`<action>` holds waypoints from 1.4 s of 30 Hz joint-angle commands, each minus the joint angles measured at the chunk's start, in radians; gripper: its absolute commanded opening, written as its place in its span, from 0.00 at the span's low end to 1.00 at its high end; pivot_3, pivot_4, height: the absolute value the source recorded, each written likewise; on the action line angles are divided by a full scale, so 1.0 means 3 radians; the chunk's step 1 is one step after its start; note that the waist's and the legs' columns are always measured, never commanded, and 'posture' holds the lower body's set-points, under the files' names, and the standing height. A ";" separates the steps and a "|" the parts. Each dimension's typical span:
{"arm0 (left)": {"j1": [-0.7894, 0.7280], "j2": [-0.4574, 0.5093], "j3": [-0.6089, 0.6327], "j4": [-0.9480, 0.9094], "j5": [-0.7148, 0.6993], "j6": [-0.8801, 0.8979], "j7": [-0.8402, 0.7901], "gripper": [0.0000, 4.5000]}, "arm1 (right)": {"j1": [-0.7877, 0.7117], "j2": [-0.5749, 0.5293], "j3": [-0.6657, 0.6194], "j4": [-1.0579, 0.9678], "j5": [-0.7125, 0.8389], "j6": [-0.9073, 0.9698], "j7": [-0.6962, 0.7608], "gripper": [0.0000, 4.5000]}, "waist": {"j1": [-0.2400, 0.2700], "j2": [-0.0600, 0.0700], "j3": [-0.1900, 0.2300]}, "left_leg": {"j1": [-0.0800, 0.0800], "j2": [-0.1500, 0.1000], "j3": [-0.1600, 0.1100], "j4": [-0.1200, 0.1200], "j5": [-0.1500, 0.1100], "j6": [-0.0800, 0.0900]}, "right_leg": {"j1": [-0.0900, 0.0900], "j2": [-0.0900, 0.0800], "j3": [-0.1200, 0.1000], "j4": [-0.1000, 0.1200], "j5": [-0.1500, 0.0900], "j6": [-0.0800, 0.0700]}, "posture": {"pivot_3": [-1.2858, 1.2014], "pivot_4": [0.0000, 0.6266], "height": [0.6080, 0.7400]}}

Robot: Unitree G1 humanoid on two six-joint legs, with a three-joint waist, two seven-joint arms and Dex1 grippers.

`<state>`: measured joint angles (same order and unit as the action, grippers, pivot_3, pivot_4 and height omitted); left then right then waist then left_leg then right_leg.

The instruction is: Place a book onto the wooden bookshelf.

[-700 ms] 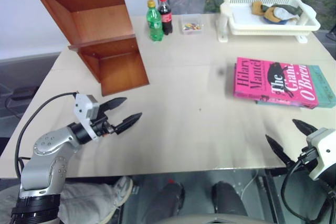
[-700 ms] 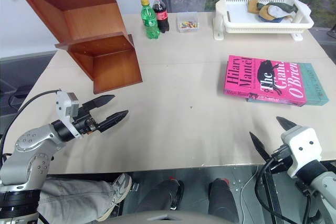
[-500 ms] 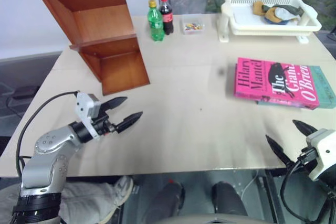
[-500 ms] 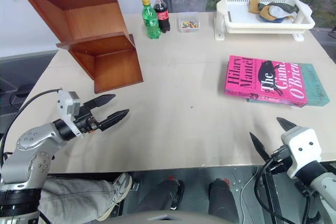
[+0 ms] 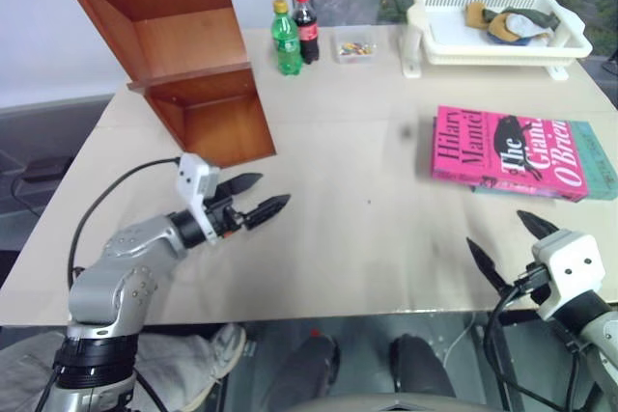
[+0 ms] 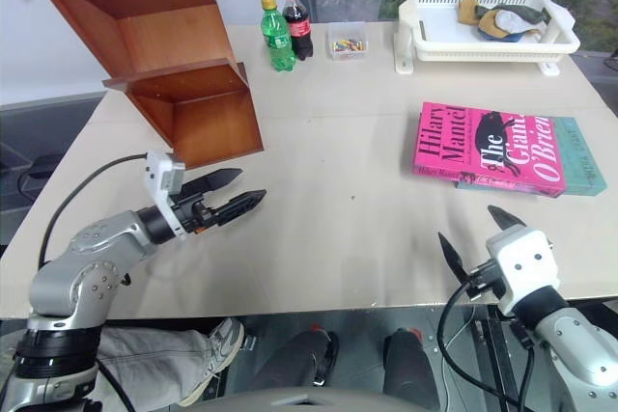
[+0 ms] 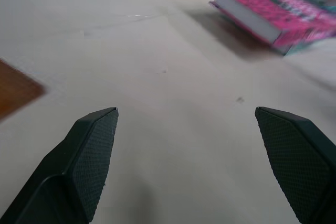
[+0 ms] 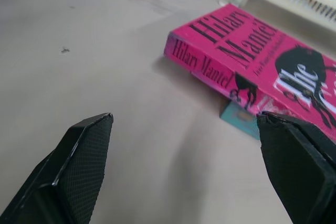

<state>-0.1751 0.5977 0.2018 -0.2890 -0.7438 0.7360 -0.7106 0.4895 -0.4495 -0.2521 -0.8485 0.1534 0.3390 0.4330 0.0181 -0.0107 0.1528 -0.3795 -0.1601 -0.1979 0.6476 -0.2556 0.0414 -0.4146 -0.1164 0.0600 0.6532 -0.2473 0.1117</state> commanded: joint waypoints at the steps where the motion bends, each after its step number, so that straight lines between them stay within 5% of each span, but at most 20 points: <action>1: -0.0263 -0.0178 0.0046 -0.0099 -0.0607 0.0619 0.0287 0.99 | -0.0020 -0.0032 0.0054 -0.0072 -0.0162 -0.0158 -0.0031 1.00 | 0.0002 0.0000 0.0000 | 0.0000 0.0000 -0.0002 0.0000 0.0001 -0.0001 | -0.0001 0.0000 -0.0002 0.0000 0.0000 0.0000 | 0.52 0.24 1.00; 6: -0.0735 -0.1072 0.0101 0.0435 -0.1514 0.1450 0.1359 0.99 | -0.0055 -0.0041 0.0126 -0.0015 -0.0375 -0.0362 -0.0054 1.00 | 0.0017 -0.0003 0.0000 | -0.0001 -0.0002 -0.0002 0.0005 0.0007 -0.0008 | 0.0001 -0.0002 -0.0002 0.0001 0.0000 0.0001 | 0.52 0.24 1.00; 10: -0.0957 -0.1633 0.0195 0.0833 -0.1924 0.1572 0.2035 0.99 | -0.0081 -0.0089 0.0185 0.0002 -0.0520 -0.0437 -0.0030 1.00 | -0.0006 -0.0013 0.0005 | -0.0001 -0.0001 -0.0001 0.0007 0.0007 -0.0010 | 0.0000 0.0001 0.0000 0.0004 0.0000 0.0001 | 0.52 0.24 1.00; 14: -0.1352 -0.2268 0.0149 0.1478 -0.1815 0.1357 0.2435 0.99 | -0.0186 -0.0052 0.0262 0.0015 -0.0731 -0.0373 -0.0144 1.00 | 0.0058 -0.0020 0.0008 | -0.0003 -0.0002 0.0000 0.0012 0.0007 -0.0010 | 0.0001 0.0000 -0.0001 0.0006 0.0000 0.0001 | 0.52 0.24 1.00; 19: -0.1703 -0.2683 0.0139 0.2026 -0.1675 0.1139 0.2519 0.99 | -0.0264 0.0032 0.0316 -0.0038 -0.0896 -0.0253 -0.0247 1.00 | 0.0062 -0.0021 0.0009 | -0.0002 -0.0001 0.0009 0.0017 0.0007 -0.0011 | 0.0000 0.0002 0.0009 0.0007 0.0001 0.0002 | 0.52 0.24 1.00; 34: -0.2252 -0.3061 -0.0183 0.2830 -0.1313 0.0745 0.2144 0.99 | -0.0324 0.0211 0.0396 -0.0270 -0.1161 0.0049 -0.0351 1.00 | 0.0077 -0.0021 0.0008 | -0.0006 -0.0005 0.0009 0.0015 0.0007 -0.0011 | -0.0006 0.0000 0.0010 0.0011 0.0001 0.0003 | 0.52 0.24 1.00; 42: -0.1838 -0.2262 -0.0833 0.1724 -0.0760 0.0608 0.1065 0.99 | -0.0667 0.0350 0.0182 -0.0184 -0.1142 0.0627 -0.0443 1.00 | 0.0054 -0.0019 0.0008 | -0.0013 -0.0004 0.0011 0.0015 0.0007 -0.0011 | -0.0014 0.0001 0.0013 0.0012 0.0001 0.0002 | 0.52 0.24 1.00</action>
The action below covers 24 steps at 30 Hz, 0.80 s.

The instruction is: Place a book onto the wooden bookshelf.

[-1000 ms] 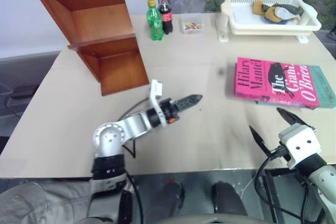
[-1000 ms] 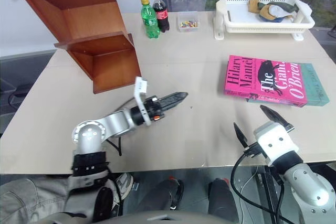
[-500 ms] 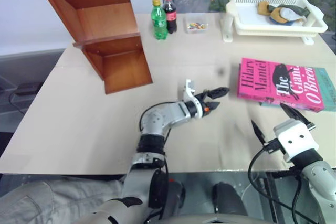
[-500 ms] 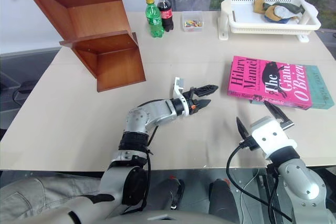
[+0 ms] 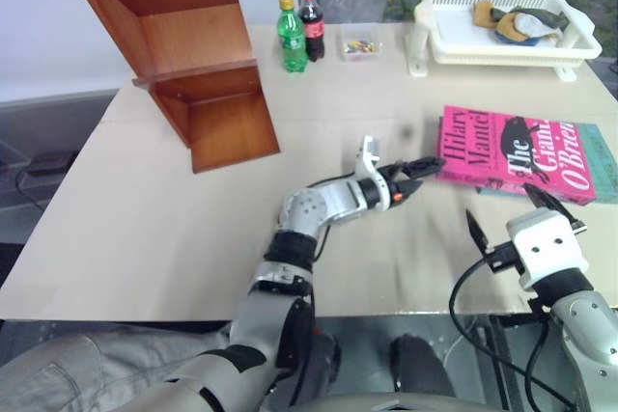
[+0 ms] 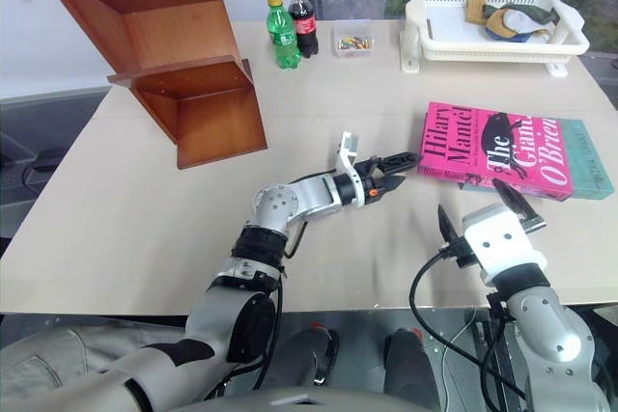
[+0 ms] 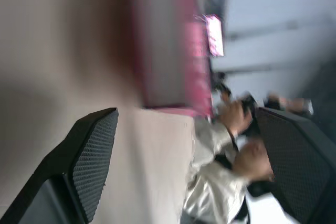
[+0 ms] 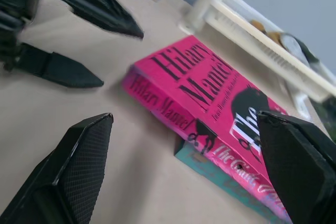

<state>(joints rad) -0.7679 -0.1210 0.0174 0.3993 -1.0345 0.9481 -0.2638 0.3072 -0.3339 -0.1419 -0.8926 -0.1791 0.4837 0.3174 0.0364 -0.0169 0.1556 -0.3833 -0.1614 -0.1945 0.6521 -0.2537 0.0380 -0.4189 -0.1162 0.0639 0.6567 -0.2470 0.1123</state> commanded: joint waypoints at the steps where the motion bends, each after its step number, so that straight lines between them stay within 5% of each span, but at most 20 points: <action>1: 0.0175 0.0174 -0.0248 -0.0647 0.0265 -0.0120 -0.0492 0.99 | -0.0081 -0.0051 -0.0197 -0.0033 -0.0053 0.0177 -0.0057 1.00 | -0.0007 0.0003 -0.0002 | 0.0002 0.0000 0.0002 -0.0001 0.0000 0.0000 | 0.0000 0.0000 0.0003 0.0000 0.0000 0.0000 | 0.52 0.24 1.00; 6: 0.0670 0.1071 -0.0616 -0.1612 0.0815 -0.0648 -0.1443 0.99 | -0.1009 0.0159 -0.1281 0.0269 0.0891 0.1086 -0.0031 1.00 | -0.0127 0.0010 0.0001 | 0.0010 0.0011 0.0014 -0.0008 0.0000 0.0000 | -0.0001 0.0009 0.0015 0.0002 0.0003 -0.0006 | 0.52 0.24 1.00; 12: 0.0793 0.1332 -0.0712 -0.1731 0.1185 -0.1022 -0.1776 0.99 | -0.1843 -0.0312 -0.1971 0.1136 0.1208 0.1461 -0.0118 1.00 | -0.0033 0.0016 0.0004 | 0.0005 0.0009 0.0004 -0.0005 0.0000 0.0001 | 0.0002 0.0006 0.0002 -0.0001 0.0010 -0.0017 | 0.52 0.24 1.00; 15: 0.0831 0.1289 -0.0715 -0.1747 0.1284 -0.1110 -0.1763 1.00 | -0.1984 -0.0750 -0.1879 0.1937 0.1093 0.1150 -0.0095 0.81 | -0.0032 0.0016 0.0004 | 0.0003 0.0003 0.0006 -0.0006 -0.0001 0.0003 | 0.0001 0.0000 0.0002 -0.0007 0.0010 -0.0016 | 0.52 0.24 1.00; 22: 0.0924 0.1278 -0.0718 -0.1914 0.1455 -0.1217 -0.1738 1.00 | -0.2440 -0.1367 -0.1470 0.3793 0.0897 0.0332 -0.0078 0.06 | -0.0124 0.0018 0.0003 | 0.0000 0.0008 0.0017 -0.0012 -0.0001 0.0005 | -0.0005 0.0003 0.0013 -0.0016 0.0010 -0.0016 | 0.52 0.24 1.00; 24: 0.0945 0.1305 -0.0688 -0.1961 0.1483 -0.1266 -0.1752 1.00 | -0.2624 -0.1482 -0.1311 0.4307 0.0832 0.0116 -0.0063 0.01 | -0.0129 0.0020 0.0003 | 0.0001 0.0009 0.0024 -0.0011 -0.0001 0.0006 | -0.0005 0.0003 0.0018 -0.0012 0.0010 -0.0015 | 0.52 0.24 1.00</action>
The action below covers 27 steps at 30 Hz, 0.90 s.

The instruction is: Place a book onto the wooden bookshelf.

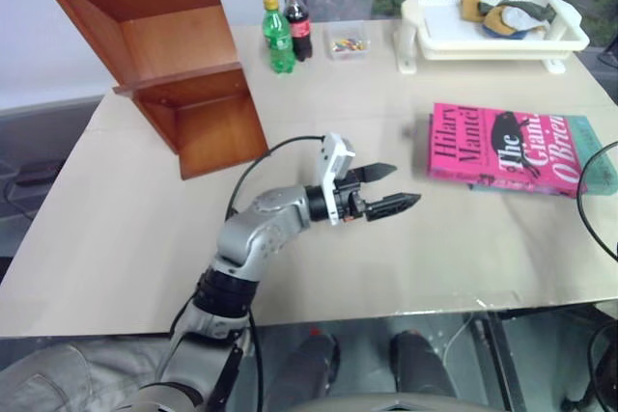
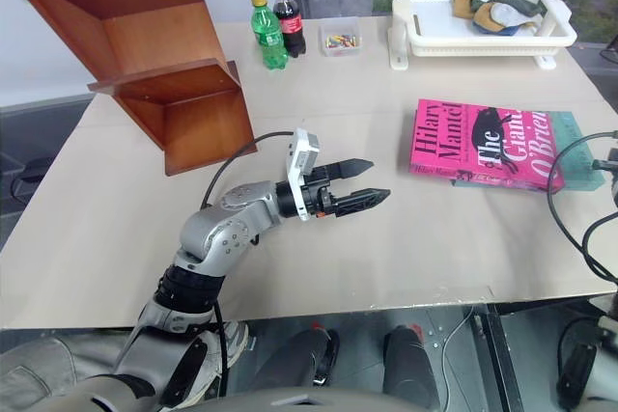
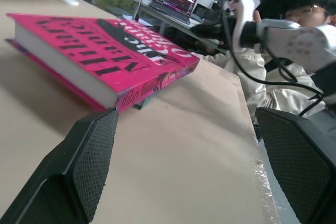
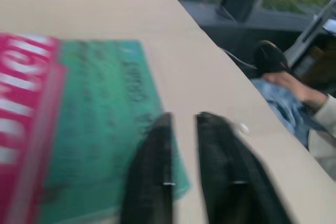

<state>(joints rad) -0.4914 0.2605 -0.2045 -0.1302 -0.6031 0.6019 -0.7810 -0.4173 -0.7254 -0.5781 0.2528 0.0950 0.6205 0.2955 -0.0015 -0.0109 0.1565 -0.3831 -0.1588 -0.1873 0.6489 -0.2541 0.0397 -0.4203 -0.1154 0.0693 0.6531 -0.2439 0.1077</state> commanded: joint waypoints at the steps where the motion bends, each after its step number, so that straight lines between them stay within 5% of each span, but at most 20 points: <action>1: 0.0038 0.0055 0.0060 -0.0227 0.0066 -0.0156 -0.0053 1.00 | -0.0298 -0.0235 0.0222 0.0748 -0.0126 -0.0466 0.0013 0.01 | -0.0020 0.0000 0.0000 | 0.0001 0.0002 0.0001 0.0001 0.0000 0.0000 | 0.0000 0.0002 0.0001 0.0000 0.0000 0.0000 | 0.52 0.24 1.00; 7: 0.0152 0.0251 0.0145 -0.0474 -0.0020 -0.0273 -0.0338 1.00 | -0.0845 -0.0518 0.0562 0.2144 -0.0258 -0.1152 0.0054 0.01 | -0.0037 0.0001 0.0001 | 0.0002 0.0003 0.0007 0.0001 0.0000 0.0000 | 0.0000 0.0003 0.0004 0.0002 0.0001 0.0001 | 0.52 0.24 1.00; 12: 0.0231 0.0326 0.0216 -0.0542 -0.0010 -0.0275 -0.0337 1.00 | -0.0988 -0.0608 0.0755 0.2611 -0.0230 -0.1328 0.0469 0.01 | -0.0038 0.0000 0.0001 | 0.0000 0.0003 0.0007 0.0001 -0.0002 0.0003 | 0.0001 0.0003 0.0004 -0.0004 0.0001 0.0001 | 0.52 0.24 1.00; 18: 0.0266 0.0354 0.0279 -0.0530 -0.0004 -0.0286 -0.0312 1.00 | -0.0657 -0.0609 0.0775 0.2165 0.0037 -0.1150 0.1223 0.01 | -0.0039 0.0000 0.0001 | 0.0000 0.0005 0.0007 0.0001 -0.0003 0.0004 | 0.0001 0.0006 0.0004 -0.0006 0.0001 0.0003 | 0.52 0.24 1.00; 27: 0.0180 0.0377 0.0281 -0.0355 0.0047 -0.0326 -0.0441 1.00 | 0.0299 -0.0414 0.0503 0.0638 0.0703 -0.0457 0.1568 0.01 | -0.0038 0.0002 0.0000 | -0.0001 0.0007 0.0004 0.0003 -0.0004 0.0004 | 0.0001 0.0007 0.0003 -0.0005 0.0002 0.0004 | 0.52 0.24 1.00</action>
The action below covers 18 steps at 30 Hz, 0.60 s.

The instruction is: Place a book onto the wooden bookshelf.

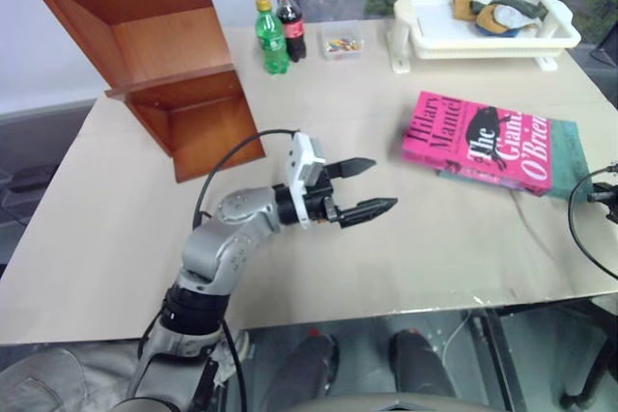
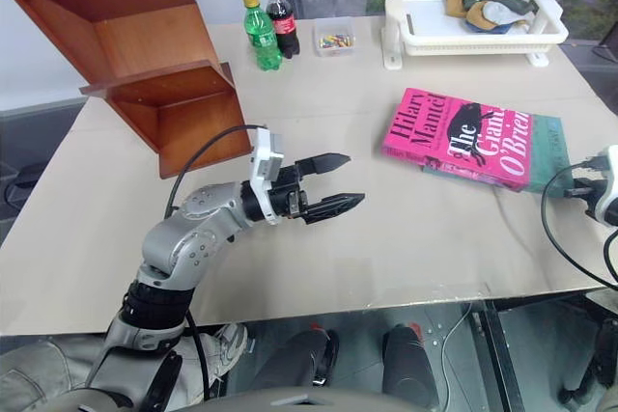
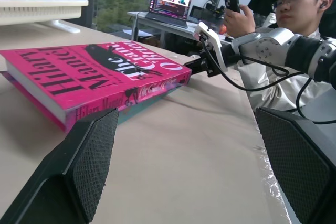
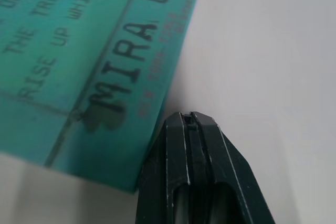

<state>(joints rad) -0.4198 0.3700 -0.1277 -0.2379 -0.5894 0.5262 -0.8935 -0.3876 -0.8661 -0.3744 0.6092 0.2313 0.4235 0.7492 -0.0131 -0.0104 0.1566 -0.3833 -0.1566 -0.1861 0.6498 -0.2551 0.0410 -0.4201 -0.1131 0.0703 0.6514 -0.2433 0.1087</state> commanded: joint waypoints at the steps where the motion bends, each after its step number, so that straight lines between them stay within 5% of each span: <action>1: -0.0067 0.0012 0.0026 0.0023 0.0003 -0.0075 -0.0075 1.00 | 0.0317 0.0091 -0.0208 -0.0733 0.0322 0.0267 0.0066 0.01 | 0.0008 0.0000 0.0000 | 0.0000 0.0000 0.0000 0.0000 0.0000 0.0000 | 0.0000 0.0000 0.0000 0.0001 0.0000 0.0000 | 0.52 0.24 1.00; 18: -0.0172 -0.0221 0.0180 0.0347 -0.0143 0.0209 0.0168 1.00 | 0.1653 0.0764 -0.0496 -0.3384 0.1222 0.1226 -0.0504 0.01 | 0.0061 0.0002 -0.0001 | 0.0000 0.0001 -0.0003 0.0005 -0.0001 0.0000 | 0.0000 0.0001 0.0000 0.0006 0.0001 0.0001 | 0.52 0.24 1.00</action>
<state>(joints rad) -0.4533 0.3146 -0.1055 -0.1373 -0.6083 0.5762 -0.8658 0.0842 -0.6358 -0.4907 -0.3217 0.5843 0.7872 0.6225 0.0053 -0.0098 0.1562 -0.3832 -0.1560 -0.1871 0.6514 -0.2553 0.0411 -0.4200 -0.1125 0.0701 0.6531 -0.2431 0.1091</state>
